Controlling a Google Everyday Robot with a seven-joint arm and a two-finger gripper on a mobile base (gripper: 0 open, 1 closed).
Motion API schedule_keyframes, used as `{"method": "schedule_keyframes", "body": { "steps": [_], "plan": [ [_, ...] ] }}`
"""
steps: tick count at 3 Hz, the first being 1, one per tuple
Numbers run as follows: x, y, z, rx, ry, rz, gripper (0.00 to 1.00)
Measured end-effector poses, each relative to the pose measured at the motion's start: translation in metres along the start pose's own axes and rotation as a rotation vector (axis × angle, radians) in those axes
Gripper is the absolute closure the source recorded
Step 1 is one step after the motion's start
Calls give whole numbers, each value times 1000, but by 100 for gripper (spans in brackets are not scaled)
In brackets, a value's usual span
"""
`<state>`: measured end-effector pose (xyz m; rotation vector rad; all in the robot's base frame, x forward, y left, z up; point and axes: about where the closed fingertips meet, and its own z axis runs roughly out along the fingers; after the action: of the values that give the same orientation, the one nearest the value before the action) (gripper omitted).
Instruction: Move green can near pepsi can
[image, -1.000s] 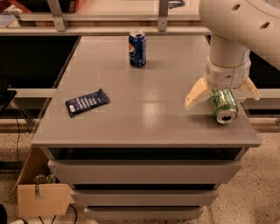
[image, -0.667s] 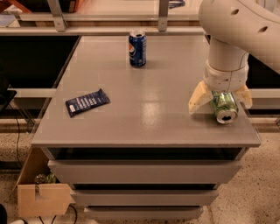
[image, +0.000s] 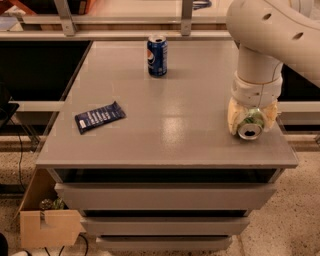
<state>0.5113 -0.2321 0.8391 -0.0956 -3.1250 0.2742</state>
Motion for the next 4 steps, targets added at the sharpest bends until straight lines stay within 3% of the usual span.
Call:
{"method": "schedule_keyframes", "body": {
  "steps": [1, 2, 3, 4],
  "plan": [
    [-3, -6, -11, 20, -23, -14, 88],
    [-8, -19, -29, 26, -104, -59, 100],
    [-20, -28, -45, -41, -217, -145, 100],
    [-24, -29, -46, -41, -244, -230, 100]
  ]
}}
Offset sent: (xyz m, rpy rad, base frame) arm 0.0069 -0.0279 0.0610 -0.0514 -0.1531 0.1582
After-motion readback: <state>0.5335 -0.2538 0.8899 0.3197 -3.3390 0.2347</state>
